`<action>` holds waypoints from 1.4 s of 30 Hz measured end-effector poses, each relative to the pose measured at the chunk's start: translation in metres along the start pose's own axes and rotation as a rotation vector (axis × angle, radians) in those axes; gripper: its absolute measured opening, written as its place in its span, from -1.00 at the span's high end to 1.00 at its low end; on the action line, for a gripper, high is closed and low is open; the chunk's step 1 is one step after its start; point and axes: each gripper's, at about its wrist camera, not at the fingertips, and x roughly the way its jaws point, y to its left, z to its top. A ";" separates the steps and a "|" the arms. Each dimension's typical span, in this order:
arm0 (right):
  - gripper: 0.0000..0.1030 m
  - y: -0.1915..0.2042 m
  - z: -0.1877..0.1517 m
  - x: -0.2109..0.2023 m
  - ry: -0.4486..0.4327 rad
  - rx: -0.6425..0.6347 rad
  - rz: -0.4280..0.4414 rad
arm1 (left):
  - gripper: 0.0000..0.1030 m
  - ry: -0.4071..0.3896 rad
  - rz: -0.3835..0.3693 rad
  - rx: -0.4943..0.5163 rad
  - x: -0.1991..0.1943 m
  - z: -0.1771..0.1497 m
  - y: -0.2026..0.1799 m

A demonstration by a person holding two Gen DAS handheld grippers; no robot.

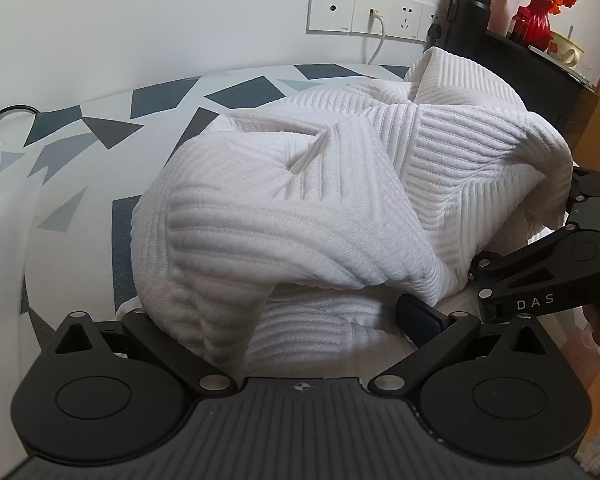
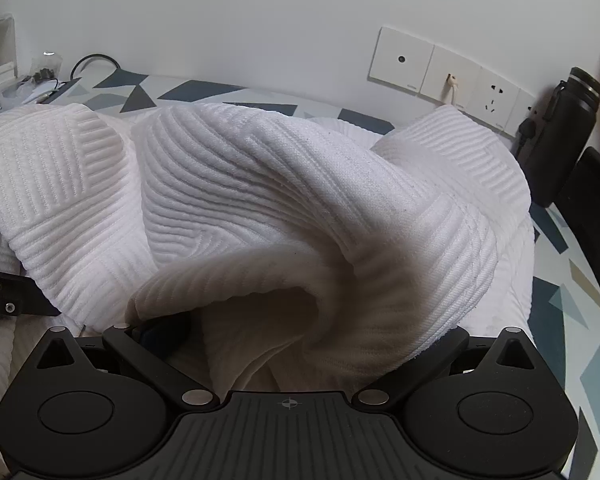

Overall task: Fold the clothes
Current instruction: 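Open both grippers and release the white sweater on the bed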

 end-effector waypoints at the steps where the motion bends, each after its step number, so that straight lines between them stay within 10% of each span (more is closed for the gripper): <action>1: -0.99 0.000 0.000 0.000 0.001 0.000 0.000 | -0.99 -0.001 0.003 0.001 0.000 0.000 -0.001; 27: -0.99 0.012 -0.009 -0.013 0.029 0.031 -0.016 | -0.99 -0.049 0.056 0.076 -0.022 -0.030 -0.013; 36: -0.98 0.004 0.013 -0.051 0.172 0.059 0.079 | -0.99 -0.031 -0.026 0.108 -0.030 -0.031 0.005; 42: -0.98 -0.023 0.062 -0.126 0.054 0.211 0.054 | -0.99 -0.091 -0.147 0.011 -0.066 -0.013 0.043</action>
